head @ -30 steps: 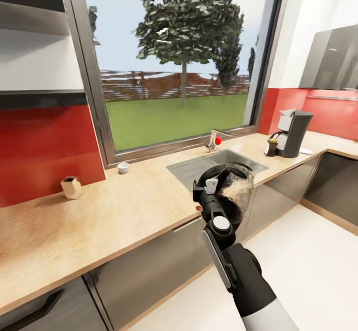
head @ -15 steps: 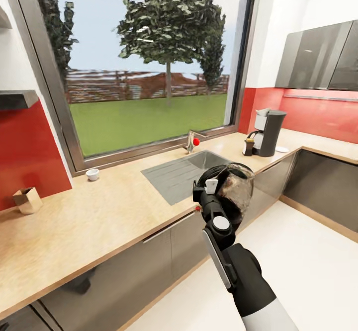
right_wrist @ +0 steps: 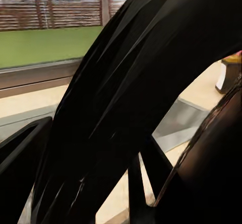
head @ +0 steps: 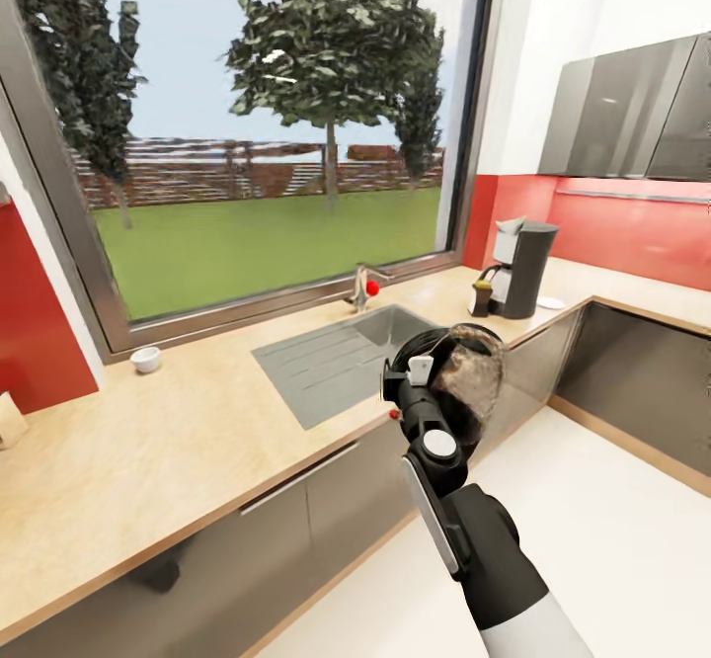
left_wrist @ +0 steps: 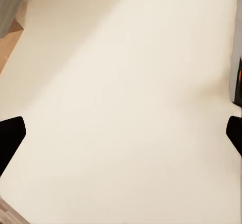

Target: Set up a coffee station on the kitchen countertop: keep the coffee maker on the countertop, move the bottle of coffee from the kitchen shelf to the counter next to the coffee maker, place a paper coffee filter on top of the coffee maker, put the saucer next to the coffee maker with the coffee cup on the saucer, and place the electric kettle next to the coffee maker.

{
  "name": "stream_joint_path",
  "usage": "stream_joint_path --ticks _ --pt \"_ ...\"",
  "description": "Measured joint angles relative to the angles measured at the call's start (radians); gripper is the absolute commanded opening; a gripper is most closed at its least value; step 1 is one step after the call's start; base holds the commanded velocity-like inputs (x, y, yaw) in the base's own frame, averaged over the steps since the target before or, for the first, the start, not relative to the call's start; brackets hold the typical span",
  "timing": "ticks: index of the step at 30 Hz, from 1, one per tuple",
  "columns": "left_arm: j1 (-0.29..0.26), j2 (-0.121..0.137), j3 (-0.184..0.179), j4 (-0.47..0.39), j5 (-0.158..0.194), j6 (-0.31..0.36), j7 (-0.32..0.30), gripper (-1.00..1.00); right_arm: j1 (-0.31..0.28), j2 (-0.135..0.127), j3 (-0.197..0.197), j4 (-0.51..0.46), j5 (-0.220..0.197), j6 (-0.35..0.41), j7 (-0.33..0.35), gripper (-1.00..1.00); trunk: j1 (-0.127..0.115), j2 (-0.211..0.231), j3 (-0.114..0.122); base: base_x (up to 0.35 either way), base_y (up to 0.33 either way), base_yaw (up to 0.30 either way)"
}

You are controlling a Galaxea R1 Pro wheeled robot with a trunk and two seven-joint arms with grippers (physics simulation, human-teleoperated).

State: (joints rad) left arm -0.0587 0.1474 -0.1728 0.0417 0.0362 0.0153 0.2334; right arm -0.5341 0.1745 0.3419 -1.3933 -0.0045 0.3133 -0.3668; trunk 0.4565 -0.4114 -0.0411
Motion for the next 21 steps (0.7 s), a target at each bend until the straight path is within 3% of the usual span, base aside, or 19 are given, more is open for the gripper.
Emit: stream_joint_path --ticks 21 --pt "0.000 -0.006 0.000 0.000 -0.001 0.001 -0.001 1.00 0.000 0.000 0.001 0.001 0.000 -0.001 0.000 -1.00 0.000 0.000 -0.003 0.240 -0.230 -0.252"
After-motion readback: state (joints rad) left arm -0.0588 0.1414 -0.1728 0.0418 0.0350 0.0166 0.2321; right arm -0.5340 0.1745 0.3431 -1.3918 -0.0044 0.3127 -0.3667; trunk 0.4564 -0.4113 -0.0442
